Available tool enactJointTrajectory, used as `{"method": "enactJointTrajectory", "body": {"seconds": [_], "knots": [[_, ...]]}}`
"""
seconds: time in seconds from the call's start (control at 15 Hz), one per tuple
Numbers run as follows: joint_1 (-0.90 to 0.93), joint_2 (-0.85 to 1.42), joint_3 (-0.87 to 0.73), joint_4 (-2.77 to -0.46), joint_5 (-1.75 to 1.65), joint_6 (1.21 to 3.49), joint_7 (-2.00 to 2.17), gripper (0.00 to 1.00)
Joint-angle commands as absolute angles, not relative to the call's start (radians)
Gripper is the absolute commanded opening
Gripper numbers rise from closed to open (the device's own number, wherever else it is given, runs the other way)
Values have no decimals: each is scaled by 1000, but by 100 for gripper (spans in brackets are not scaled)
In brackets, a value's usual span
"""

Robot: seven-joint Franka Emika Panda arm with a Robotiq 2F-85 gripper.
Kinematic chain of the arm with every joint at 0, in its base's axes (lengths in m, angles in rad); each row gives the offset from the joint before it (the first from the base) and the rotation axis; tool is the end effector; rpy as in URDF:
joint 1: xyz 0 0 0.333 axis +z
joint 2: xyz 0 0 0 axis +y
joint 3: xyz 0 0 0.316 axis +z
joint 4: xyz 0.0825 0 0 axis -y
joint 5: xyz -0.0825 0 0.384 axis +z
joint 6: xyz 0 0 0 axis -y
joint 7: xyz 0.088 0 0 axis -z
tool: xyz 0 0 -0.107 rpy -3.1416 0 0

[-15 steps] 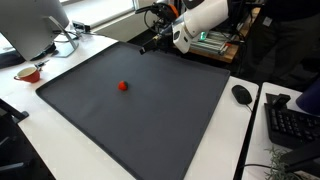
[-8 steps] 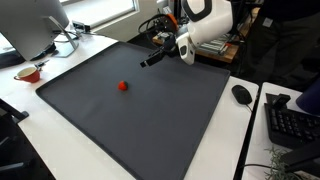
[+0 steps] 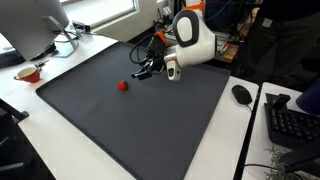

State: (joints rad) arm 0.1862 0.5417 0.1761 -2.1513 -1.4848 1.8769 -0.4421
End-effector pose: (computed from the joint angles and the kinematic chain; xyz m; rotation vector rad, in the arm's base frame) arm 0.5102 0.1174 0.1411 1.1656 1.6828 -0.7231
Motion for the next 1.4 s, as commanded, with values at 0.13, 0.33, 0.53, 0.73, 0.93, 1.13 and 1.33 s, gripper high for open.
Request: {"method": "enactJointTrajectory", "body": {"seconds": [0.13,0.33,0.53,0.73,0.93,1.13,1.33], "knots": [[172,574,178,-2122,-1484,1874,-453,100],[157,592,167,-2117,-1526,1915,-510,100],[137,613,149,-2117,-1576,1969,-585,100],[123,645,131,-2104,-1608,1999,-636,100],[121,638,137,-2113,-1568,1995,-615,100],[117,651,134,-2104,-1600,2019,-607,100],[120,655,131,-2099,-1667,2056,-551,100]]}}
